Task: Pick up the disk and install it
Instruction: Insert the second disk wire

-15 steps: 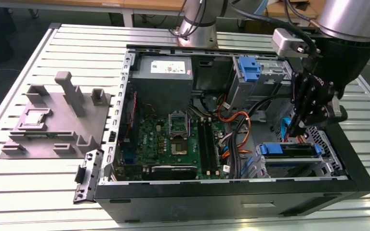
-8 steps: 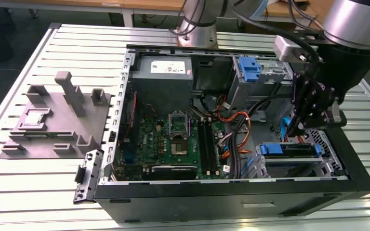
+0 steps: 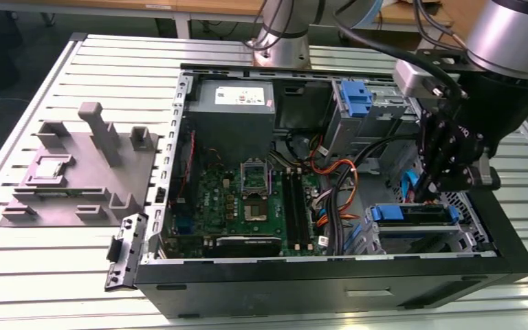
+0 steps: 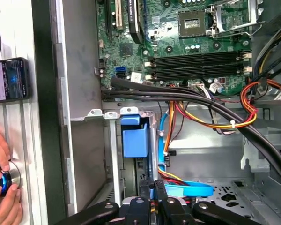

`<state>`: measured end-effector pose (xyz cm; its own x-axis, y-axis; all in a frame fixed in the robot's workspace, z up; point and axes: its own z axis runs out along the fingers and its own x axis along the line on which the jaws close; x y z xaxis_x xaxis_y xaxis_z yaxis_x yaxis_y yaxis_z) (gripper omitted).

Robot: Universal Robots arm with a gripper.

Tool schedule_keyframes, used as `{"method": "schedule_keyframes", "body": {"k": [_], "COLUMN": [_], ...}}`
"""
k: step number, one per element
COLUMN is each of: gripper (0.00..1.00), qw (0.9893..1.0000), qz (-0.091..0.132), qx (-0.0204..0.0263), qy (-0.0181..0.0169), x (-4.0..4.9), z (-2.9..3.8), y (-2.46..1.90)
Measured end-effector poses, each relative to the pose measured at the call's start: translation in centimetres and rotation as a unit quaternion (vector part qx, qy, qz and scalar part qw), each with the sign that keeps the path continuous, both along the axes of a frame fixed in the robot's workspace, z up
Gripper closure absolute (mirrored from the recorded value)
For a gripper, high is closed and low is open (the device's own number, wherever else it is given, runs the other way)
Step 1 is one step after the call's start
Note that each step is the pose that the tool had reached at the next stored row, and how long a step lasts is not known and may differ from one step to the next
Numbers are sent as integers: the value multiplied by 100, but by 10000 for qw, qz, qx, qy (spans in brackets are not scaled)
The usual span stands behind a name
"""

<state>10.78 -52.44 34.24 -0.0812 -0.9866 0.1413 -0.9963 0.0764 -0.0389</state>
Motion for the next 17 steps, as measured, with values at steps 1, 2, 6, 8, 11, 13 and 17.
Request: {"method": "schedule_keyframes", "body": {"k": [1, 2, 6, 8, 11, 13, 17], "gripper": [84, 84, 84, 84, 84, 84, 84], "qw": [10000, 10000, 10000, 10000, 10000, 10000, 9999], "qz": [0, 0, 1, 0, -1, 0, 0], "qx": [0, 1, 3, 11, 30, 43, 104], "qy": [0, 0, 0, 0, 1, 1, 1], "x": [0, 0, 5, 15, 20, 20, 21], "z": [-1, -3, -13, -18, -29, -38, -59], "y": [-15, -28, -57, -60, -70, -79, -88]}}
